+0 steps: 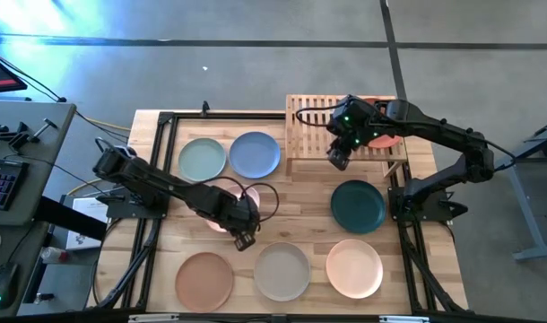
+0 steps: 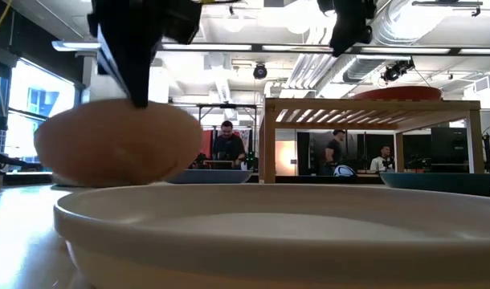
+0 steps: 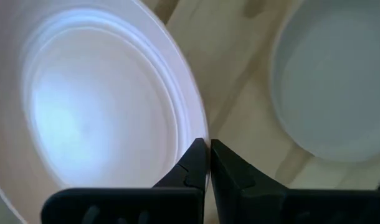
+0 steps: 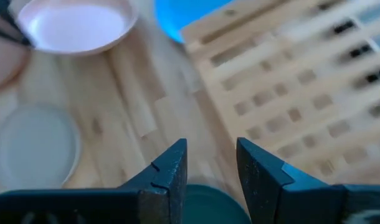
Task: Place and stack plates onto a shelf
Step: Stack the light pink plate on top of the orange plate onto the shelf
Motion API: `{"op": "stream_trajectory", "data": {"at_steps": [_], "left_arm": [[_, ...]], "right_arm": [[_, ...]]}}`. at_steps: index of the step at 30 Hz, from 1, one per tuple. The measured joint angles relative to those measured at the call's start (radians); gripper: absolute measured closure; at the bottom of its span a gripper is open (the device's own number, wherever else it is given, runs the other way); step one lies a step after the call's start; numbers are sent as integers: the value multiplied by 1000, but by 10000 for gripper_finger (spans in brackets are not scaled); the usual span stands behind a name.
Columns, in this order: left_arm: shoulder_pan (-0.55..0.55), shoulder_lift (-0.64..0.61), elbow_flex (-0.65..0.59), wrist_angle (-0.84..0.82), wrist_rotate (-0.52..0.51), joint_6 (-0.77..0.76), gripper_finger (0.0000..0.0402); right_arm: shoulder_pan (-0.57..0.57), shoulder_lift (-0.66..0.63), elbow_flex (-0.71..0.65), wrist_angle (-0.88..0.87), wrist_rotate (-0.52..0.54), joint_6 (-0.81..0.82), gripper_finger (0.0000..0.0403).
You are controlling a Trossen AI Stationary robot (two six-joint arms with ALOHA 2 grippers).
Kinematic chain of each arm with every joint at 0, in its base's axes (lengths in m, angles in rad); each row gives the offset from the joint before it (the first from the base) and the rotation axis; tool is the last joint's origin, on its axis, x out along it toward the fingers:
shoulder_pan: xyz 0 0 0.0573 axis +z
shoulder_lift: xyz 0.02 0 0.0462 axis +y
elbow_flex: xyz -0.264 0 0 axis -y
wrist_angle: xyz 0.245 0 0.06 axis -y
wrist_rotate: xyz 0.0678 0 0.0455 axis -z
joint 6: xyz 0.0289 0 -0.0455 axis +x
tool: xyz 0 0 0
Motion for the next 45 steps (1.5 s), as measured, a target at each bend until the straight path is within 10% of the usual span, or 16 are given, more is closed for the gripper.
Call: {"op": "stream_trajectory", "data": {"at_steps": [18, 26, 45], "left_arm": [[-3, 0, 235, -138, -5, 524, 401], [5, -1, 295, -137, -1, 820, 401], [24, -2, 429, -91, -11, 984, 401]], "right_arm": [[197, 0, 0, 143, -198, -526, 289], [270, 0, 0, 228, -198, -533, 289], [398, 0, 0, 258, -198, -530, 289]]}}
